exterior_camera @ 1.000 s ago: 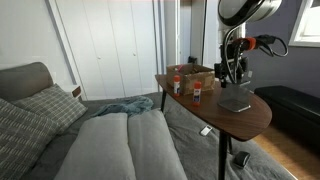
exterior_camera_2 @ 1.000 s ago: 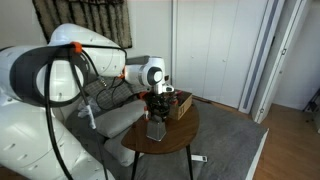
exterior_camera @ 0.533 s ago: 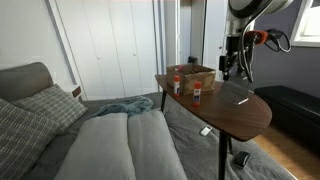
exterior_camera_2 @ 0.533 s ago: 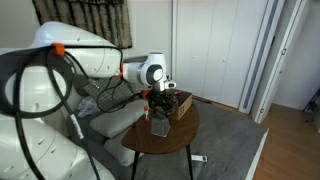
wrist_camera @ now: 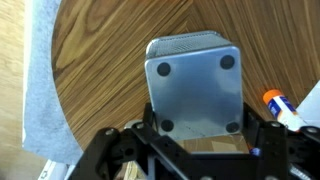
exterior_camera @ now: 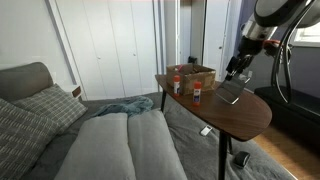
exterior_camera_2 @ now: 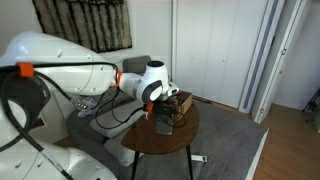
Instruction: Remove the glue stick from the top of the basket and turn the basket upright then put both glue sticks in the basket
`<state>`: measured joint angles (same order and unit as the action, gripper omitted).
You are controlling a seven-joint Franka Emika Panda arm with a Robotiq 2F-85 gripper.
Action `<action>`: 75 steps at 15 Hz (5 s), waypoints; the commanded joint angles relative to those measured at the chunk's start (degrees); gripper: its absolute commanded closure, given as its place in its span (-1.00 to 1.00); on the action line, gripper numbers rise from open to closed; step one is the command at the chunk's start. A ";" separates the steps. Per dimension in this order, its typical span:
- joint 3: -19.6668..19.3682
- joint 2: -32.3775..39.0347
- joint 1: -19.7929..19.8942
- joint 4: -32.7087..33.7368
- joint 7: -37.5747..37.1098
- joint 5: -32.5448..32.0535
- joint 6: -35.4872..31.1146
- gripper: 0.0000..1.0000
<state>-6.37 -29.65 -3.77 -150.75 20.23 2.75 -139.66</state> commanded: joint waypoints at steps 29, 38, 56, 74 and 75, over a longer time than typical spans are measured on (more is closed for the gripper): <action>-5.34 -5.31 -2.67 -6.51 15.84 10.68 -7.29 -1.00; 15.01 -11.99 9.77 -0.25 -19.18 -8.88 20.00 -1.00; 13.86 -0.79 7.85 1.34 -31.96 -16.34 21.87 -0.55; 6.53 2.25 5.35 3.77 -28.61 -2.71 21.22 0.96; 6.06 2.56 5.20 3.86 -28.24 -0.78 21.15 1.00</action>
<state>2.40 -28.56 2.99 -147.63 -9.88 -3.93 -117.42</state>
